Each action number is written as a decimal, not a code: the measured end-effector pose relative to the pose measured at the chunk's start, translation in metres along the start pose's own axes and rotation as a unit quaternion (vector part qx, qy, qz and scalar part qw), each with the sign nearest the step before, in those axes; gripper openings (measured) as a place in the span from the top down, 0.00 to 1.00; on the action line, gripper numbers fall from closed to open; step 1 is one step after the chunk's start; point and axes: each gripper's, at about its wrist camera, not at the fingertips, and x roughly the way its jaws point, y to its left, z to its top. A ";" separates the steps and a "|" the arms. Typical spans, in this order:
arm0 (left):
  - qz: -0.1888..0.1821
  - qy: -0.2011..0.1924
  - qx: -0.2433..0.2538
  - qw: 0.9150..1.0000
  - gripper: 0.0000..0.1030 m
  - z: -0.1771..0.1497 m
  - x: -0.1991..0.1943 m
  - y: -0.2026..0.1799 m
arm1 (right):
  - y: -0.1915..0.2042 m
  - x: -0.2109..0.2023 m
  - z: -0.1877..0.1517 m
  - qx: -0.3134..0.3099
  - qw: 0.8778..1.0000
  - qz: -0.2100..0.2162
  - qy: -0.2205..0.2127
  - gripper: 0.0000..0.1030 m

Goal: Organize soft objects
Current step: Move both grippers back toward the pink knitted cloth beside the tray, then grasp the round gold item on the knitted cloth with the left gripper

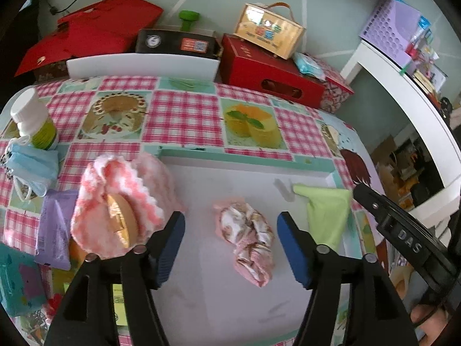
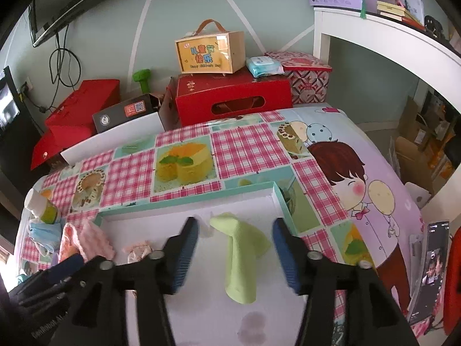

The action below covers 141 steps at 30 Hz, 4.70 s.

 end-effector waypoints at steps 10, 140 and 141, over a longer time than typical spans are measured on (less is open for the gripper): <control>0.046 -0.017 -0.027 0.998 0.05 0.001 0.002 0.017 | 0.001 0.010 -0.003 -0.007 0.999 -0.019 0.025 0.19; -0.025 0.022 -0.209 0.977 0.86 0.000 0.002 0.139 | 0.147 0.048 -0.042 -0.153 0.967 0.185 0.084 0.25; -0.027 0.020 -0.209 0.977 0.86 0.000 -0.001 0.140 | 0.147 0.047 -0.041 -0.153 0.967 0.185 0.082 0.25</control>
